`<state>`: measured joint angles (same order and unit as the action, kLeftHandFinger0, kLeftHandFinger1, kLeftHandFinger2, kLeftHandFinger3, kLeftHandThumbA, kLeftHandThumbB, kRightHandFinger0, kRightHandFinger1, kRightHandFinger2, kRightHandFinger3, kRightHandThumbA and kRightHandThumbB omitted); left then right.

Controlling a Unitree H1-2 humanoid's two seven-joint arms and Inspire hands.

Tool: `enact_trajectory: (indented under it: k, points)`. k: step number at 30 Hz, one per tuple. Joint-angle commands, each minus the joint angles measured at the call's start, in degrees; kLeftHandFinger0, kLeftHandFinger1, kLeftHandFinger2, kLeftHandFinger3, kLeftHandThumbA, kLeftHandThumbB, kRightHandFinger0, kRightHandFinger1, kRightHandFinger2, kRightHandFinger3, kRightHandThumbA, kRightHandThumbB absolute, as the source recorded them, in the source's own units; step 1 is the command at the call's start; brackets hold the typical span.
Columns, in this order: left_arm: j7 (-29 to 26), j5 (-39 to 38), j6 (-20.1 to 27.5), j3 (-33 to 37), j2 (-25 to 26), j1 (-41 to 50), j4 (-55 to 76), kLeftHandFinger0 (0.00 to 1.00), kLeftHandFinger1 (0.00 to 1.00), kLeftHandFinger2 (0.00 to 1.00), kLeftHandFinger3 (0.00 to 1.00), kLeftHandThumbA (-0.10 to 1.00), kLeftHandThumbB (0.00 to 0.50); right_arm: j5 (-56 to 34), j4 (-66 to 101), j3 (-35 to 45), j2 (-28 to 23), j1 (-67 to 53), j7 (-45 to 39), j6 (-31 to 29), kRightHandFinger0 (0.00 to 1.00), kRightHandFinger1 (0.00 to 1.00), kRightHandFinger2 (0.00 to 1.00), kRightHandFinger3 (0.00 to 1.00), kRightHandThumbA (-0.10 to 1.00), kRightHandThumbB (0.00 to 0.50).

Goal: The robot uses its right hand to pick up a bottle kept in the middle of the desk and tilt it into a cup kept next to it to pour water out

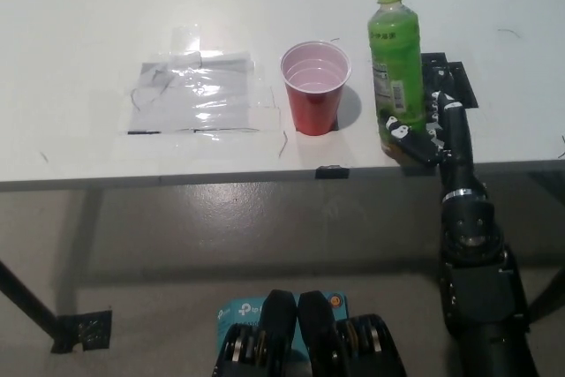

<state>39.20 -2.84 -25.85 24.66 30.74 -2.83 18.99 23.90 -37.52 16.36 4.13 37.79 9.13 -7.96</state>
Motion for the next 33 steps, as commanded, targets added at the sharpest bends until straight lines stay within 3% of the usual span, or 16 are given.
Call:
enact_trajectory:
  k: [1, 5, 7, 8, 9, 12, 14, 15, 16, 17, 18, 21, 24, 26, 27, 33]
  points:
    - [-1.0, 1.4, -0.8, 0.4, 0.0, 0.9, 1.7, 1.00, 1.00, 1.00, 1.00, 0.51, 0.500, 7.3, 0.6, -4.8, -1.0, 4.1, 24.6, -19.0, 0.73, 0.61, 0.15, 0.18, -0.10, 0.000]
    - [-0.9, 1.7, 0.0, 0.6, 0.1, 1.2, 1.6, 1.00, 1.00, 1.00, 1.00, 0.51, 0.500, 11.6, -0.8, -8.4, -3.1, 3.8, 29.4, -19.0, 0.69, 0.62, 0.15, 0.19, -0.10, 0.000]
    - [-0.9, 1.9, 0.2, 0.6, 0.1, 1.2, 1.2, 1.00, 1.00, 1.00, 1.00, 0.52, 0.500, 16.3, -2.8, -11.0, -5.2, 4.1, 33.8, -19.0, 0.76, 0.66, 0.14, 0.24, -0.10, 0.000]
    - [-0.9, 1.3, -0.4, 0.3, 0.0, 1.3, 1.3, 1.00, 1.00, 1.00, 1.00, 0.51, 0.500, 17.2, -3.6, -12.4, -6.0, 4.4, 35.6, -19.0, 0.88, 0.70, 0.16, 0.28, -0.10, 0.000]
    - [-0.9, 1.4, -0.5, 0.3, 0.0, 1.3, 1.4, 1.00, 1.00, 1.00, 1.00, 0.51, 0.500, 17.8, -4.0, -12.8, -6.3, 4.4, 36.4, -19.0, 0.91, 0.70, 0.16, 0.29, -0.10, 0.000]
    - [-0.7, 1.6, -0.6, 0.4, 0.3, 1.3, 1.9, 1.00, 1.00, 1.00, 1.00, 0.51, 0.500, 19.5, -7.1, -14.6, -7.4, 4.9, 40.6, -17.8, 0.89, 0.71, 0.20, 0.46, -0.10, 0.000]
    - [-0.9, 2.0, -0.7, 0.5, 0.2, 1.3, 1.9, 1.00, 1.00, 1.00, 1.00, 0.51, 0.500, 21.2, -11.3, -17.0, -8.6, 5.1, 44.0, -15.3, 0.96, 0.85, 0.51, 0.74, 0.21, 0.000]
    - [-1.0, 2.2, -0.7, 0.6, 0.2, 1.3, 1.9, 1.00, 1.00, 1.00, 1.00, 0.51, 0.500, 21.2, -11.9, -17.5, -8.7, 5.1, 44.5, -14.9, 1.00, 0.86, 0.53, 0.79, 0.31, 0.000]
    - [-1.1, 2.2, -0.6, 0.4, 0.3, 1.5, 1.9, 1.00, 1.00, 1.00, 1.00, 0.52, 0.500, 20.8, -12.9, -18.0, -8.7, 5.2, 43.6, -13.7, 1.00, 1.00, 0.82, 1.00, 0.38, 0.000]
    - [-1.1, 2.3, -0.3, 0.4, 0.2, 1.6, 1.6, 1.00, 1.00, 1.00, 1.00, 0.52, 0.500, 20.2, -14.3, -18.6, -8.9, 5.0, 42.1, -12.0, 1.00, 1.00, 0.97, 1.00, 0.53, 0.000]
    - [-1.0, 2.7, 0.0, 0.6, 0.4, 1.5, 1.7, 1.00, 1.00, 1.00, 1.00, 0.53, 0.500, 19.4, -15.8, -18.6, -8.9, 5.0, 42.6, -12.0, 1.00, 1.00, 1.00, 1.00, 0.55, 0.000]
    - [-1.2, 2.7, -1.1, 0.6, 0.3, 1.8, 2.4, 1.00, 1.00, 1.00, 1.00, 0.51, 0.500, 16.0, -18.7, -18.0, -8.0, 4.2, 41.7, -10.3, 1.00, 1.00, 1.00, 1.00, 0.56, 0.000]
    - [-1.2, 2.8, -0.8, 0.2, 0.3, 1.9, 2.6, 1.00, 1.00, 1.00, 1.00, 0.49, 0.500, 13.6, -20.9, -18.3, -7.7, 3.6, 41.2, -13.3, 1.00, 1.00, 1.00, 1.00, 0.59, 0.000]
    - [-1.2, 3.5, 0.1, 0.4, 0.4, 1.7, 2.3, 1.00, 1.00, 1.00, 1.00, 0.51, 0.500, 12.4, -21.3, -18.2, -7.3, 3.1, 41.6, -14.2, 1.00, 1.00, 1.00, 1.00, 0.68, 0.000]
    - [-1.3, 3.5, 0.4, 0.3, 0.3, 1.8, 2.0, 1.00, 1.00, 1.00, 1.00, 0.51, 0.500, 11.0, -21.5, -17.4, -6.6, 3.0, 42.4, -14.8, 1.00, 1.00, 1.00, 1.00, 0.60, 0.000]
    - [-1.5, 3.9, 0.3, 0.0, 0.0, 2.1, 2.2, 1.00, 1.00, 1.00, 1.00, 0.50, 0.500, 7.6, -24.4, -16.0, -4.9, 3.5, 44.8, -15.5, 1.00, 1.00, 1.00, 1.00, 0.59, 0.000]
